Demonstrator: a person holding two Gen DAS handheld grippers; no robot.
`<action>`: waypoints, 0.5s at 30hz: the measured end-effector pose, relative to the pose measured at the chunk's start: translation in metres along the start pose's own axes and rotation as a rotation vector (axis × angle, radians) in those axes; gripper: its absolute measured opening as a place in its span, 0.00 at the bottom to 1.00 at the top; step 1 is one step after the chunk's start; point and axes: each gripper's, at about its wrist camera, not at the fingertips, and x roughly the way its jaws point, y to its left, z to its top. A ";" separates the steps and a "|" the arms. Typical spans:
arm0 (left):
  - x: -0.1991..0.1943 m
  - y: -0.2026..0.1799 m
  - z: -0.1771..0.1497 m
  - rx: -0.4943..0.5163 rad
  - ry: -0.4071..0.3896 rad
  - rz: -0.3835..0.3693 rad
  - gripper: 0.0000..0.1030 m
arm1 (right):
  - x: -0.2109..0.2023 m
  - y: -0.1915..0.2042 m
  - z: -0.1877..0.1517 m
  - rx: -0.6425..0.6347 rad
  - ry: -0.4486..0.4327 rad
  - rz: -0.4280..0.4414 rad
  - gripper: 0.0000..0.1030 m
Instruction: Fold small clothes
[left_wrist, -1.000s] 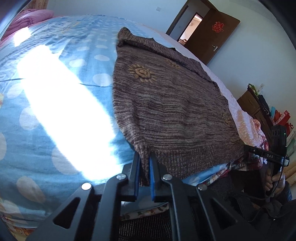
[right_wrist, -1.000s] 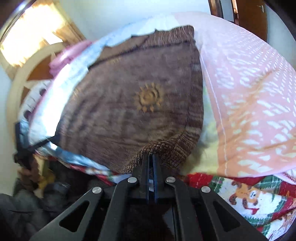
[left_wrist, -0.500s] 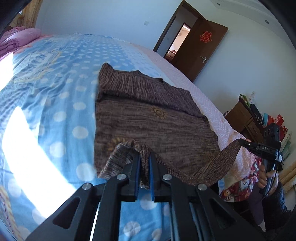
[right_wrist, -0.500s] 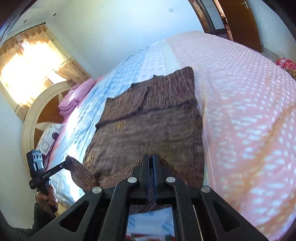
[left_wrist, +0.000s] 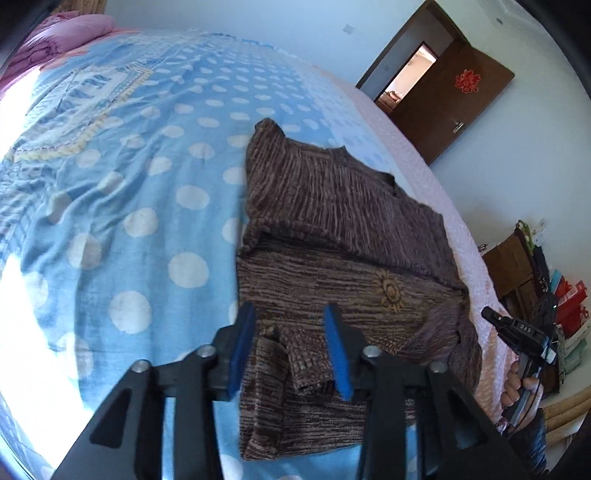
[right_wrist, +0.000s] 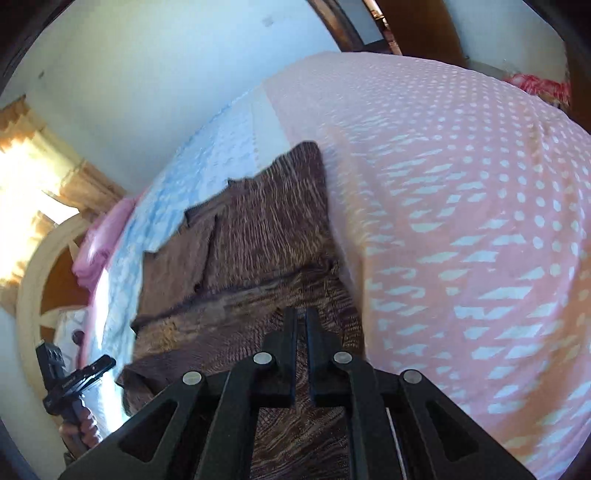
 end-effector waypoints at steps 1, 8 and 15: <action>-0.009 0.003 0.002 0.013 -0.026 -0.004 0.64 | -0.006 -0.002 0.000 0.003 -0.023 0.009 0.04; -0.026 -0.004 -0.017 0.397 -0.003 0.144 0.67 | -0.039 0.005 -0.023 -0.086 -0.073 -0.010 0.04; 0.013 -0.041 -0.029 0.741 0.084 0.170 0.67 | -0.041 0.007 -0.043 -0.092 -0.036 -0.015 0.04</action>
